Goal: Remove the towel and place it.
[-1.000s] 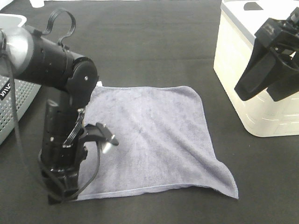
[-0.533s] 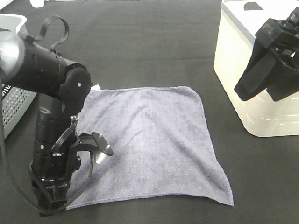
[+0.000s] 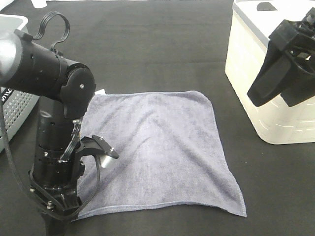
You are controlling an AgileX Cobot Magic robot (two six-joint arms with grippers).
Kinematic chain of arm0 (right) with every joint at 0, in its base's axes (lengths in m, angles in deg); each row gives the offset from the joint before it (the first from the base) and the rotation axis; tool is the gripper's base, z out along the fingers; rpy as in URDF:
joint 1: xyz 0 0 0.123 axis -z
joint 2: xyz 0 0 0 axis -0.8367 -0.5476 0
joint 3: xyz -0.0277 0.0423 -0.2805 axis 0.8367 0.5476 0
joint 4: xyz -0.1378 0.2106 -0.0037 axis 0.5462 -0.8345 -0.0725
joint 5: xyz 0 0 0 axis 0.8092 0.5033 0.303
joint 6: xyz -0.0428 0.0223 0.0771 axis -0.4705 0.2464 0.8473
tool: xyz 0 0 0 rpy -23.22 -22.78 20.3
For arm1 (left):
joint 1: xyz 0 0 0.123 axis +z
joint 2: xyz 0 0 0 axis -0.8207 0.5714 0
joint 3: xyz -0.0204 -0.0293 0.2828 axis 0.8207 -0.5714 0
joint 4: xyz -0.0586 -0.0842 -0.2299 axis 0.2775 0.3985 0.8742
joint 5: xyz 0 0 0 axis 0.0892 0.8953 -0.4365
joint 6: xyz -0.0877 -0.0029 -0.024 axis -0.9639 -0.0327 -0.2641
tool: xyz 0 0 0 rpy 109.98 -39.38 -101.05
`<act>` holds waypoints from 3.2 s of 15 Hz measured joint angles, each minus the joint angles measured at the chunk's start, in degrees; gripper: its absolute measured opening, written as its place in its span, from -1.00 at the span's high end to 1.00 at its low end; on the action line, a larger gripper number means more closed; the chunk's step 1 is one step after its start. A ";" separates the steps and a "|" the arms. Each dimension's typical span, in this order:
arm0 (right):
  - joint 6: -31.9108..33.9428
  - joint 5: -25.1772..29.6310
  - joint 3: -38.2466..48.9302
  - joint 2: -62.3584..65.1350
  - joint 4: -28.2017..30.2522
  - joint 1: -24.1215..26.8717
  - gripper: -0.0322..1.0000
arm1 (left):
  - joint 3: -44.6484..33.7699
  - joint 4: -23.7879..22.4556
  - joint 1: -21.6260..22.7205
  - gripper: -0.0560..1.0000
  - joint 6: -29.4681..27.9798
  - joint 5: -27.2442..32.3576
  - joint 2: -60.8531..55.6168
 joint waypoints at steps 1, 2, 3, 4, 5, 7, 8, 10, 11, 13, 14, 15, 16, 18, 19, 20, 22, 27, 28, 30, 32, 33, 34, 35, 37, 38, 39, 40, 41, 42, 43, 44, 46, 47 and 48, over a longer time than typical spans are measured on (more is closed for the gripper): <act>0.11 0.00 0.00 0.00 0.00 0.00 -0.38 | 0.00 0.06 0.00 -0.36 -1.20 0.00 -0.69; 0.29 0.00 0.00 0.00 0.00 0.00 -0.40 | 0.00 0.06 0.00 -0.37 -2.86 0.00 -2.01; 0.46 0.00 0.00 0.11 0.00 0.00 -0.42 | 0.00 0.06 0.00 -0.37 -4.35 0.06 -3.84; 0.52 0.06 -0.34 0.34 0.00 0.00 -0.43 | 0.00 0.06 0.00 -0.37 -5.73 0.06 -5.96; 0.63 0.17 -2.06 0.69 0.00 0.00 -0.44 | 0.00 0.06 0.00 -0.37 -8.19 0.17 -9.57; 0.92 0.23 -5.39 0.74 0.00 0.00 -0.44 | 1.38 -0.06 0.00 -0.37 -13.58 0.29 -13.46; 1.43 0.23 -7.16 0.74 0.00 0.00 -0.44 | 3.09 -0.80 0.00 -0.39 -17.48 0.29 -15.30; 3.67 0.29 -9.80 0.74 0.00 0.00 -0.44 | 7.45 -2.92 0.00 -0.47 -23.89 0.23 -19.14; 4.76 0.29 -10.83 0.74 0.29 0.00 -0.44 | 9.63 -3.78 0.00 -0.48 -25.55 0.23 -20.86; 7.79 0.29 -12.78 0.74 2.98 0.00 -0.44 | 13.98 -4.07 0.92 -0.49 -27.44 0.34 -23.61; 9.11 0.34 -14.04 0.74 4.81 0.00 -0.44 | 16.39 -4.07 2.92 -0.49 -28.53 0.34 -25.04; 10.20 0.34 -15.36 0.74 7.16 0.00 -0.44 | 17.76 -4.07 5.33 -0.50 -29.28 0.34 -26.13; 11.34 0.40 -16.90 0.74 9.45 0.00 -0.44 | 18.68 -4.13 8.54 -0.50 -29.68 0.34 -27.73; 13.01 0.34 -18.85 0.74 12.26 2.12 -0.44 | 18.96 -4.41 15.30 -0.50 -29.85 0.40 -31.34; 13.06 0.34 -19.14 0.74 12.95 4.93 -0.44 | 18.96 -5.33 19.31 -0.50 -29.85 0.46 -33.29; 13.06 0.34 -19.25 0.74 13.24 8.19 -0.44 | 18.96 -6.42 23.09 -0.50 -29.85 0.46 -35.12; 12.32 0.34 -19.25 1.03 13.92 13.29 -0.44 | 17.13 -8.14 31.86 -0.50 -29.91 0.40 -39.94; 9.68 0.29 -12.55 12.66 10.66 14.73 -0.44 | 0.97 -8.54 45.61 -0.50 -27.90 0.57 -56.72; 9.68 0.29 -12.55 12.66 10.66 14.73 -0.44 | 0.97 -8.54 45.61 -0.50 -27.90 0.57 -56.72; 9.68 0.29 -3.72 21.94 10.49 14.73 -0.44 | -4.64 -8.77 45.72 -0.50 -27.44 0.63 -64.97; 9.68 0.40 8.14 36.21 12.38 14.73 -0.44 | -9.45 -10.54 45.72 -0.50 -27.27 0.92 -72.99; 9.68 0.57 11.97 41.37 13.64 14.73 -0.44 | -10.26 -10.54 45.72 -0.50 -27.27 0.97 -75.29; 9.68 0.63 14.44 46.29 14.90 14.73 -0.44 | -10.66 -10.26 45.72 -0.50 -27.79 0.97 -77.35; 9.68 0.63 16.16 50.08 16.79 14.73 -0.44 | -10.83 -9.40 45.72 -0.50 -28.36 0.92 -79.81; 8.19 0.63 17.53 57.18 21.54 14.73 -0.44 | -13.41 -7.68 45.72 -0.50 -28.59 -0.80 -84.86; 7.79 0.63 17.59 60.16 22.40 14.73 -0.44 | -15.41 -7.45 45.72 -0.50 -28.25 -1.66 -87.09; 7.51 0.63 17.59 62.97 22.46 14.73 -0.44 | -17.36 -7.39 45.72 -0.50 -27.39 -1.72 -89.73; 7.39 0.63 17.59 64.92 22.35 14.73 -0.44 | -19.19 -7.39 45.72 -0.50 -26.64 -1.55 -92.25; 7.28 0.63 17.59 66.52 22.23 14.73 -0.44 | -20.74 -7.39 45.72 -0.50 -26.36 -1.26 -94.88; 7.10 0.63 18.05 67.44 21.89 14.73 -0.44 | -22.17 -7.39 45.72 -0.50 -25.95 -1.15 -97.69; 6.99 0.57 18.96 68.12 21.43 14.73 -0.44 | -23.38 -7.45 45.72 -0.50 -25.50 -0.86 -100.21; 6.99 0.57 20.34 68.75 20.63 14.73 -0.44 | -24.29 -7.51 45.72 -0.50 -24.98 -0.69 -102.96; 6.93 0.63 23.55 70.76 19.31 14.73 -0.41 | -25.38 -7.73 45.72 -0.50 -24.81 -0.17 -107.95; 6.93 0.63 25.15 72.08 19.31 14.73 -0.40 | -25.38 -7.79 45.72 -0.50 -24.64 0.17 -110.35; 6.93 0.63 26.99 73.34 19.31 14.73 -0.40 | -25.38 -7.79 45.72 -0.50 -24.52 0.57 -112.41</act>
